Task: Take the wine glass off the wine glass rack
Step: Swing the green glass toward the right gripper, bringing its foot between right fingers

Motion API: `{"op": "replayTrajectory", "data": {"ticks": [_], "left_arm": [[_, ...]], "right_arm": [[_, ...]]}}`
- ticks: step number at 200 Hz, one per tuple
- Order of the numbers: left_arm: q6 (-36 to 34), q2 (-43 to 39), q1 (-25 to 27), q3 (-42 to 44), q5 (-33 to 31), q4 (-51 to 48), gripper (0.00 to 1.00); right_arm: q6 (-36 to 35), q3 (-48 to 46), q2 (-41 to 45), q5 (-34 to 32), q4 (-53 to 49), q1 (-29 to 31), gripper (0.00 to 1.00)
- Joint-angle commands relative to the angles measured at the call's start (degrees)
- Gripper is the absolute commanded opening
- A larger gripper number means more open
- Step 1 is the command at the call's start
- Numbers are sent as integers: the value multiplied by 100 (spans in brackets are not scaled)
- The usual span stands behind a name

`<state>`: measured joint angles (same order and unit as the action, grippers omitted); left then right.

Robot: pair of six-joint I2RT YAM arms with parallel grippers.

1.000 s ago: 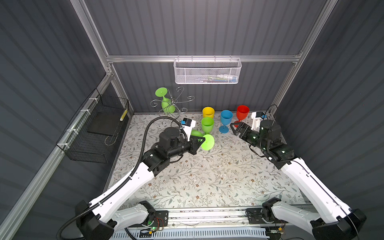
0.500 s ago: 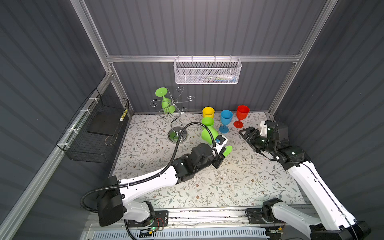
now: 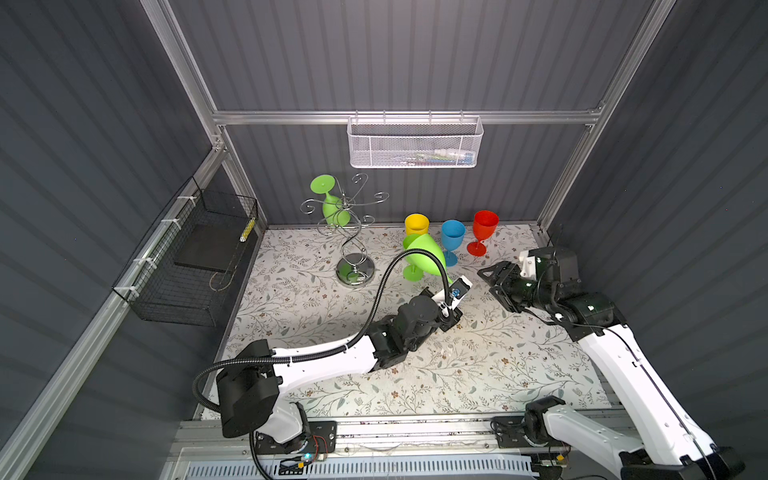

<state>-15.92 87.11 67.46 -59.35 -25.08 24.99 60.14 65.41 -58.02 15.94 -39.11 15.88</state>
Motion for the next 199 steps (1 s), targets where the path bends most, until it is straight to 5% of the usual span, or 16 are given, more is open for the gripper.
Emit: {"op": "replayTrajectory", "data": {"ticks": [1,199], "left_arm": [[-575,121,104,-84,-302,601,0],[-1976,930,549,-583,-984,1533,0]], "right_arm": [[83,176,12,84,-98,-23,63],[336,-246,12,278,202,-67,35]]}}
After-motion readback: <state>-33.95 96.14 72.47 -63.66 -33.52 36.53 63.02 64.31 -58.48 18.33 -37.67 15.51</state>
